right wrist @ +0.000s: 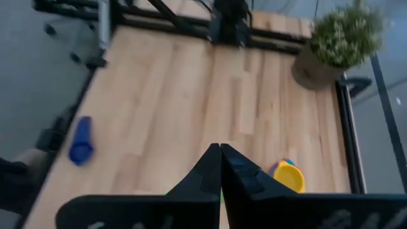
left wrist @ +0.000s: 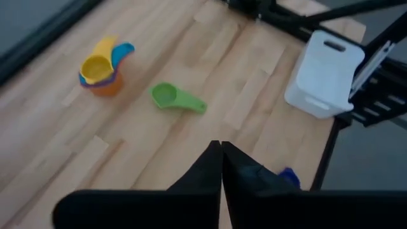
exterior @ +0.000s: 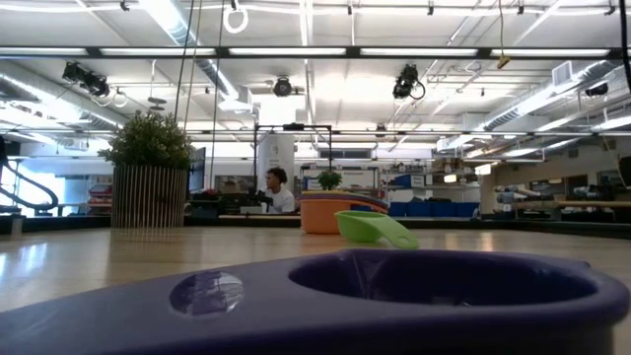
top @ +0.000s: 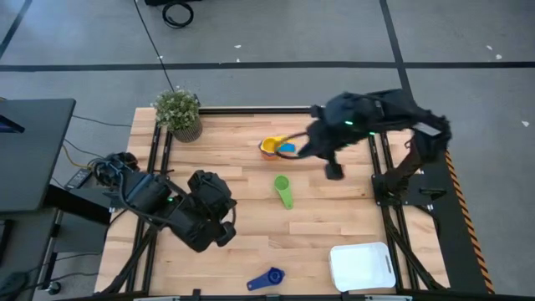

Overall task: Nest measuring cups in basket
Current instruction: Stack the green measuring cup on top of the yellow measuring cup

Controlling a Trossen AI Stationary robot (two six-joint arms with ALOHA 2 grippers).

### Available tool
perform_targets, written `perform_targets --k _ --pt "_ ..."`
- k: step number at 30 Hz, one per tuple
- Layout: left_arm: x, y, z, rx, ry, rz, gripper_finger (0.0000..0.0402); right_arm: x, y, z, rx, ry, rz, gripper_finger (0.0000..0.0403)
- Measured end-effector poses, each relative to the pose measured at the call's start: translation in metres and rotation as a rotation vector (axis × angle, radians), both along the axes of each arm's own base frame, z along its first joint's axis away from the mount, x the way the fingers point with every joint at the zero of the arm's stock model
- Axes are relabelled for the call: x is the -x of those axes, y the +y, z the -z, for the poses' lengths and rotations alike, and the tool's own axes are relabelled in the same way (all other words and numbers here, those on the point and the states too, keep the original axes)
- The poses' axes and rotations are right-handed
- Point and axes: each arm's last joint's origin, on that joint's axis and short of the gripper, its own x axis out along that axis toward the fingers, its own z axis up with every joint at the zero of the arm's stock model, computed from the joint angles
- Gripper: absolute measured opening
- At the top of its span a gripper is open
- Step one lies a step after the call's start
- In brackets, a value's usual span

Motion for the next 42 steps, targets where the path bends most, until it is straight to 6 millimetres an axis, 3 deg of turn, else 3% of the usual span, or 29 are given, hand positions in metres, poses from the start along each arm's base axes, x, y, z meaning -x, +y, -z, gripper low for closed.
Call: perform_targets --k 8,17,22,33,42 --pt "-0.015 0.001 0.011 0.082 0.091 0.03 0.0081 0.048 0.024 -0.024 -0.064 -0.096 -0.086 0.0007" --pt "-0.037 -0.009 0.036 0.076 0.191 0.052 0.0107 0.07 0.035 -0.03 -0.086 -0.112 -0.151 0.0007" --pt "-0.057 -0.004 0.051 0.149 0.183 -0.117 0.0107 0.076 0.038 -0.032 -0.097 -0.12 -0.166 0.0007" --pt "-0.122 0.032 0.102 0.219 0.149 -0.489 0.0107 0.082 0.037 -0.035 -0.108 -0.134 -0.166 0.0007" --pt "-0.165 0.082 0.146 0.22 0.238 -0.588 0.0107 0.106 0.029 -0.044 -0.123 -0.186 -0.173 0.0007"
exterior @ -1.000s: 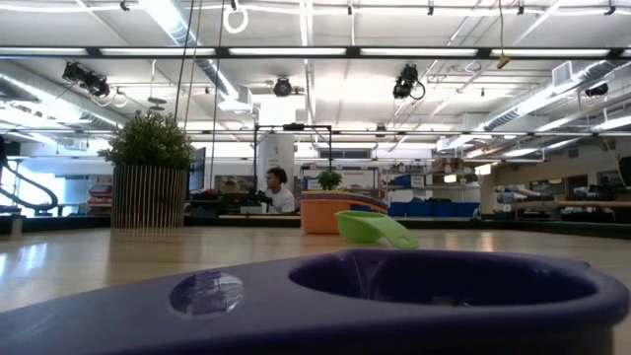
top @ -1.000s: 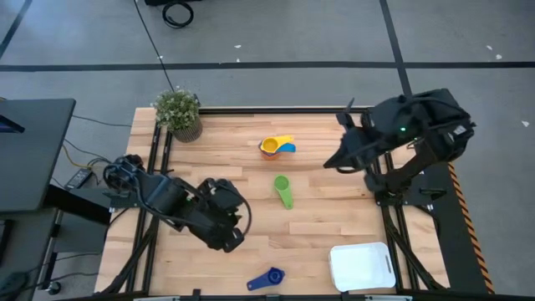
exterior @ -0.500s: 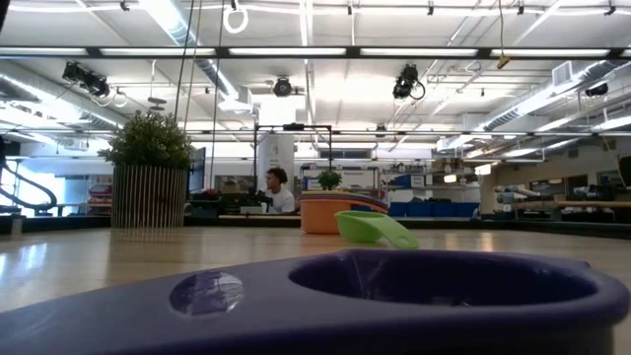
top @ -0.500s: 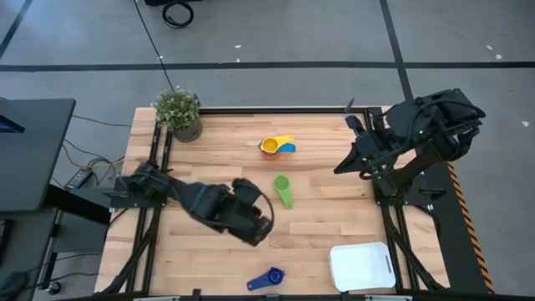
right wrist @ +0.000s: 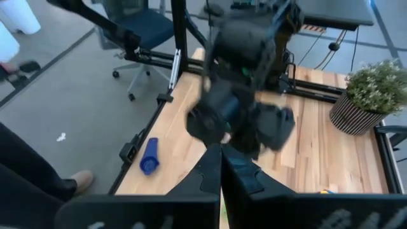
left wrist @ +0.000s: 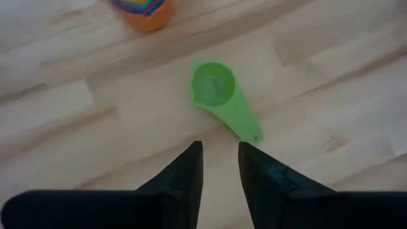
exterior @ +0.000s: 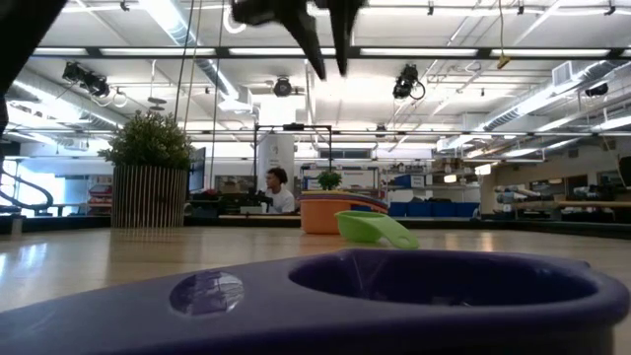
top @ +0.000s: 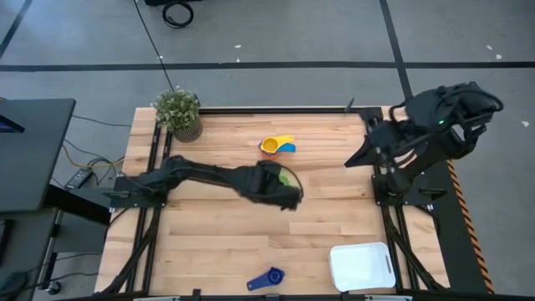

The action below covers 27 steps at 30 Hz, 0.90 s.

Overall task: Nest measuring cups in basket
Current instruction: Stack the green measuring cup on top of the yellow measuring cup

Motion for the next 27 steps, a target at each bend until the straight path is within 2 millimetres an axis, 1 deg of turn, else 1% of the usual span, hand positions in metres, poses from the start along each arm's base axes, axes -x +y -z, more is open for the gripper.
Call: perform_targets --k 3,5,7,11,17,19,22,27 --pt "-0.012 0.009 0.013 -0.051 0.083 0.211 0.0107 0.01 -0.003 -0.003 -0.007 -0.02 -0.002 0.0007" --pt "-0.016 0.011 0.021 -0.087 0.151 0.334 0.0107 0.015 -0.005 -0.005 -0.011 -0.032 -0.002 0.0007" --pt "-0.018 0.012 0.027 -0.11 0.216 0.452 0.0107 0.02 -0.007 -0.006 -0.013 -0.043 -0.004 0.0007" --pt "-0.02 0.012 0.037 -0.096 0.346 0.76 0.0107 0.028 -0.009 -0.008 -0.014 -0.057 -0.006 0.0007" --pt "-0.027 0.01 0.051 -0.201 0.47 1.131 0.0107 0.039 -0.013 -0.009 -0.015 -0.061 -0.007 0.0007" --pt "-0.03 0.01 0.059 -0.216 0.512 1.214 0.0107 0.041 -0.014 -0.009 -0.014 -0.059 -0.007 0.0007" --pt "-0.037 0.01 0.069 -0.248 0.53 1.299 0.0107 0.043 -0.015 -0.01 -0.017 -0.067 -0.007 0.0007" --pt "-0.045 0.011 0.079 -0.295 0.533 1.402 0.0107 0.045 -0.016 -0.01 -0.018 -0.071 -0.007 0.0007"
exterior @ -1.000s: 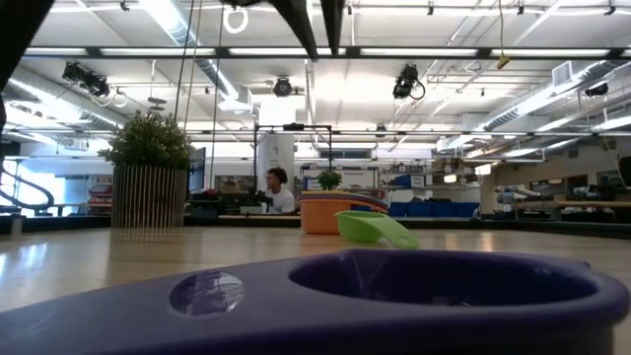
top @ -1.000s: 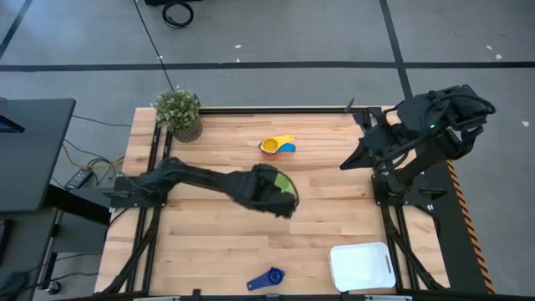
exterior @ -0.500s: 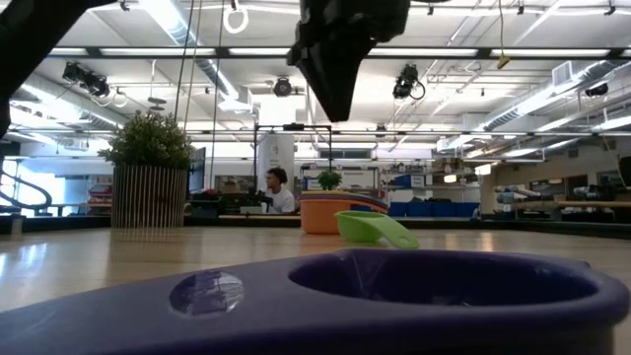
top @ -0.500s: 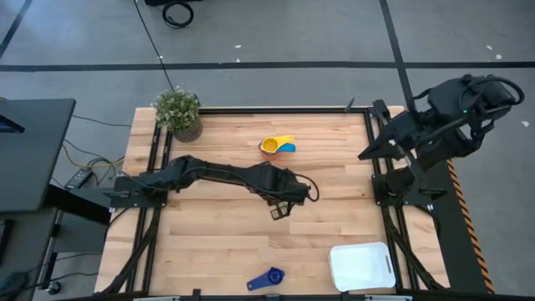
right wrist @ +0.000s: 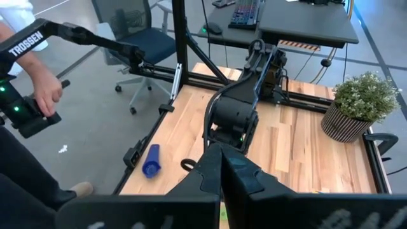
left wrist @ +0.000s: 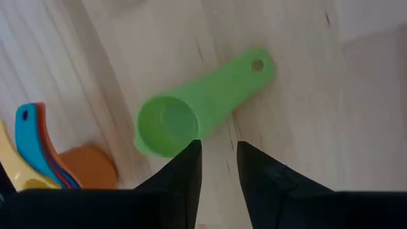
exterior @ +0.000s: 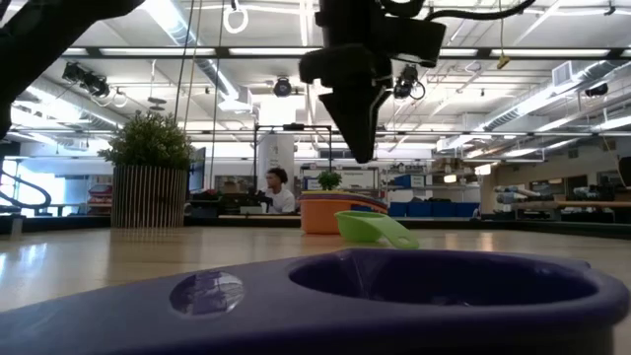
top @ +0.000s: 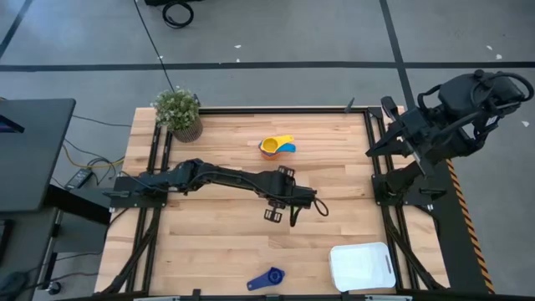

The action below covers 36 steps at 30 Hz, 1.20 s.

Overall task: Nest measuring cups in basket
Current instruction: Stack the green measuring cup on top of the yellow measuring cup

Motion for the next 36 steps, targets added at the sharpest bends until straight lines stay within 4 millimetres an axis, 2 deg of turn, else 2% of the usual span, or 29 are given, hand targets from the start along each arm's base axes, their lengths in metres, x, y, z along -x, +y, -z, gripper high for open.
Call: perform_targets --k 3,11,21,28,36 --pt "-0.004 0.001 0.004 0.002 -0.022 0.017 0.0107 0.001 0.0 0.0 0.0 -0.001 0.0 0.0007" --pt "-0.006 0.005 0.025 -0.013 0.061 0.024 0.0107 0.001 0.0 0.0 0.001 0.003 0.0 0.0007" --pt "-0.013 0.024 0.045 -0.038 0.1 -0.016 0.0103 0.001 0.0 0.0 0.002 0.004 0.0 0.0007" --pt "-0.013 0.034 0.048 -0.036 0.123 0.01 0.0103 0.001 0.0 0.0 0.002 0.004 0.0 0.0007" --pt "-0.013 0.036 0.048 -0.009 0.135 0.01 0.0103 0.001 0.0 0.0 0.002 0.005 -0.001 0.0007"
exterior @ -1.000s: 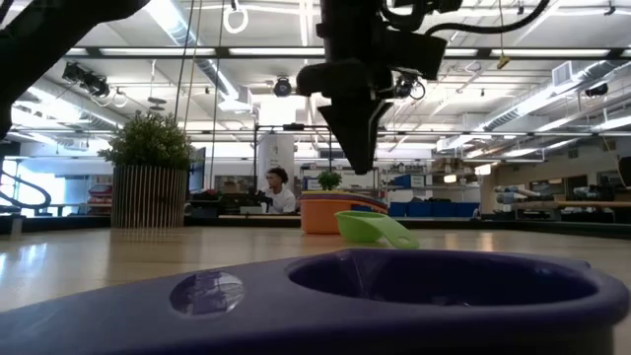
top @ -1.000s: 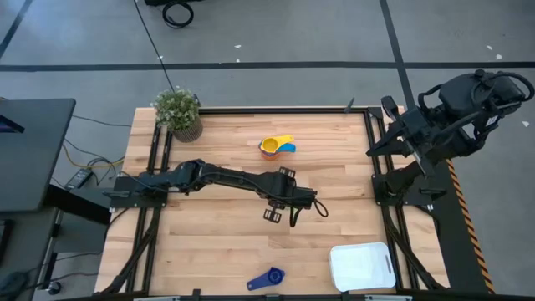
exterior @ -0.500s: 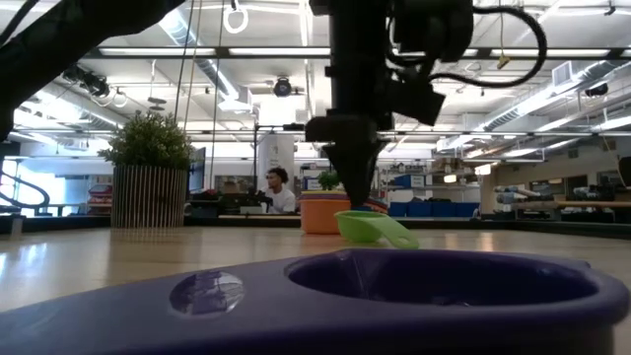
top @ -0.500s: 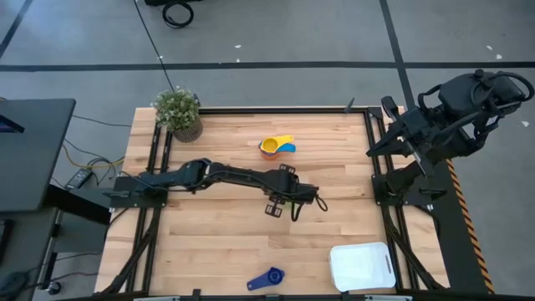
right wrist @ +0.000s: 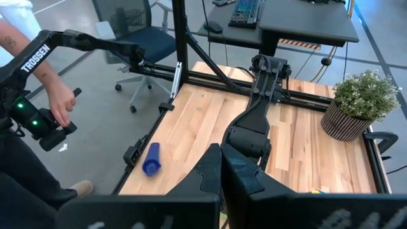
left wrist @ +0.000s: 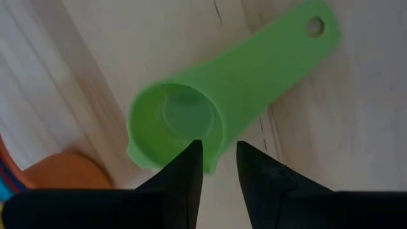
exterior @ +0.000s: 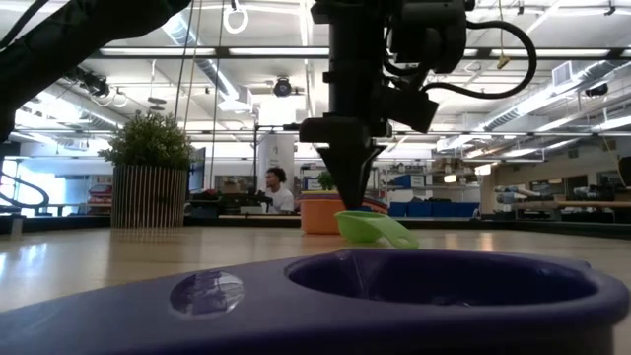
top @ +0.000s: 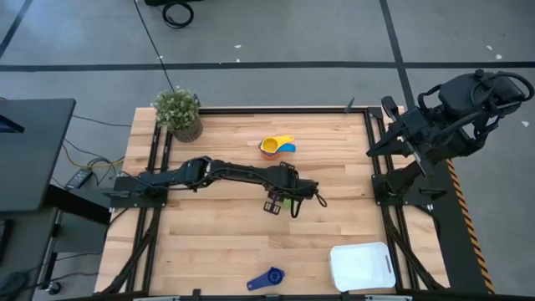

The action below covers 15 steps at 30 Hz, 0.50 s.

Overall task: Nest measuring cups in basket
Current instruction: Stack the green measuring cup on top of the yellow measuring cup

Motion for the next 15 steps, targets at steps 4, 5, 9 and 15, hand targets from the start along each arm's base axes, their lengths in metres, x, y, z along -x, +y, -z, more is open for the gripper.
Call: perform_targets --k 4,5,9,15 --pt "0.0008 -0.0025 0.0004 0.051 0.012 0.008 0.0102 0.0 0.0 0.0 0.0 0.0 0.0 0.0007" --pt "0.0007 -0.0031 0.0005 0.072 0.012 0.009 0.0102 0.0 0.0 0.0 0.0 0.0 0.0 0.0007" --pt "-0.0015 -0.0008 0.0003 0.058 -0.011 0.005 0.0102 0.0 0.0 0.0001 0.011 -0.003 -0.005 0.0007" --pt "-0.0025 0.0061 0.0002 0.051 -0.012 0.012 0.0102 0.0003 -0.0001 0.0007 0.031 -0.002 -0.015 0.0007"
